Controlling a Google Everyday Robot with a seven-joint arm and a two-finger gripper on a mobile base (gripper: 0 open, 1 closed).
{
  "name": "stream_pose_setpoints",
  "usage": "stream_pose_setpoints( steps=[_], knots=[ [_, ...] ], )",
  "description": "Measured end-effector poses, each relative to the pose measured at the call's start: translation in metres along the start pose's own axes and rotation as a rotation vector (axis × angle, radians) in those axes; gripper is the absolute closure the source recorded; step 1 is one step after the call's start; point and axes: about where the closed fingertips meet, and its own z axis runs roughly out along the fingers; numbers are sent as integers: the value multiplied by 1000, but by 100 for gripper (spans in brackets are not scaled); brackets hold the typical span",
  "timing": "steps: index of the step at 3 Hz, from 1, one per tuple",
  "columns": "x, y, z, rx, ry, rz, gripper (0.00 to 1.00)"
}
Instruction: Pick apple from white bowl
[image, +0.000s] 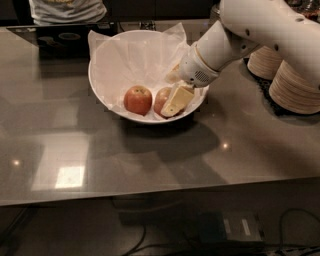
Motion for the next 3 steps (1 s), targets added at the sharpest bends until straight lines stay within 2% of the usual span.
stream_pose_setpoints(
  steps=[2, 3],
  knots=[
    [14, -3, 19, -27, 22, 40, 33],
    [17, -3, 22, -30, 26, 46, 52]
  ],
)
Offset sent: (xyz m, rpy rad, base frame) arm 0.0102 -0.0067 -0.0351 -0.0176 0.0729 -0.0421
